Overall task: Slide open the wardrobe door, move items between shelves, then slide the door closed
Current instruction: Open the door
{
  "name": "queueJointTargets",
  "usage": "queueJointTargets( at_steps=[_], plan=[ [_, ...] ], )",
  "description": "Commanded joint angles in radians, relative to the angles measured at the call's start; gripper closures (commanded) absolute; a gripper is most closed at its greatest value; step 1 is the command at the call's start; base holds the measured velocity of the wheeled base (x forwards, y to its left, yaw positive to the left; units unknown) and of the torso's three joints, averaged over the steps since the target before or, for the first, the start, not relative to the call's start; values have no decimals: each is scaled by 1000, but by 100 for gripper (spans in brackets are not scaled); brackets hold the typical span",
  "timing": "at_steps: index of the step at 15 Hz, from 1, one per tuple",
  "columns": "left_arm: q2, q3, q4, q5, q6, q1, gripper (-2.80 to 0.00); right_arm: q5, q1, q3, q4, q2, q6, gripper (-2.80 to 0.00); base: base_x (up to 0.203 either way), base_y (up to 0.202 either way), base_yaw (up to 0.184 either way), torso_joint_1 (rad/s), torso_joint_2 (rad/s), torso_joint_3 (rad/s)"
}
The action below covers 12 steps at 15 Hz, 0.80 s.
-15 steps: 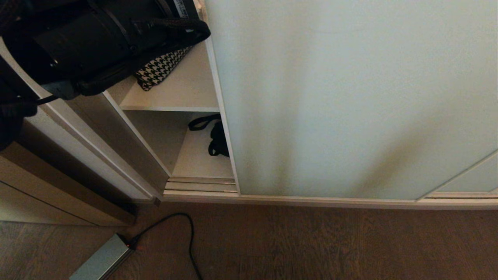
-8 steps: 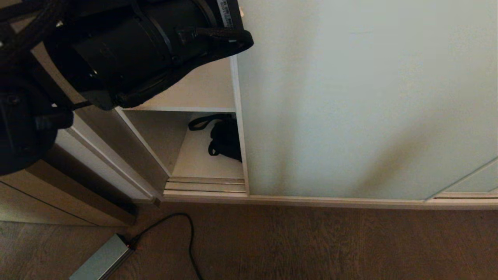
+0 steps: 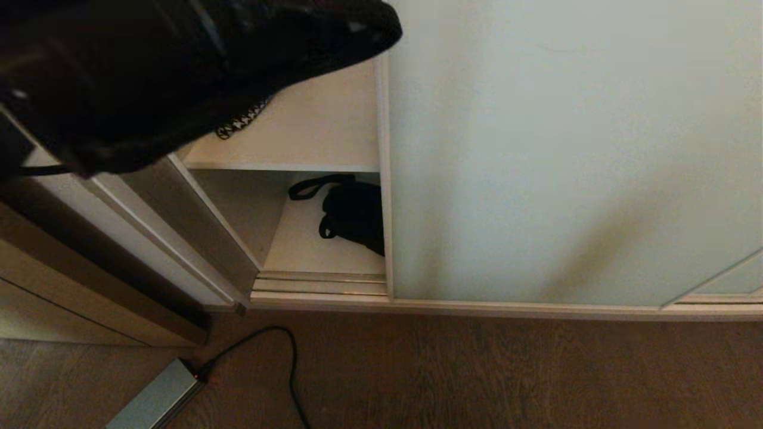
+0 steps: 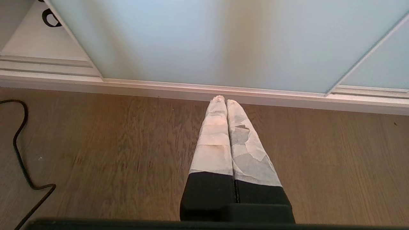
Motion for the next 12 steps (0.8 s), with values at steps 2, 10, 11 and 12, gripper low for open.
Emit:
queueJointTargets(
  at_steps=[2, 10, 11, 12],
  plan=[
    [-196, 66, 74, 32, 3, -13, 0, 0, 0, 2, -1, 0, 0, 0, 0, 0, 0, 0, 0, 0],
    [70, -73, 58, 93, 22, 90, 0, 0, 0, 2, 0, 0, 0, 0, 0, 0, 0, 0, 0, 0],
    [108, -113, 37, 94, 23, 98, 0, 0, 0, 0, 0, 0, 0, 0, 0, 0, 0, 0, 0, 0],
    [150, -145, 26, 94, 23, 100, 0, 0, 0, 2, -1, 0, 0, 0, 0, 0, 0, 0, 0, 0]
  ],
)
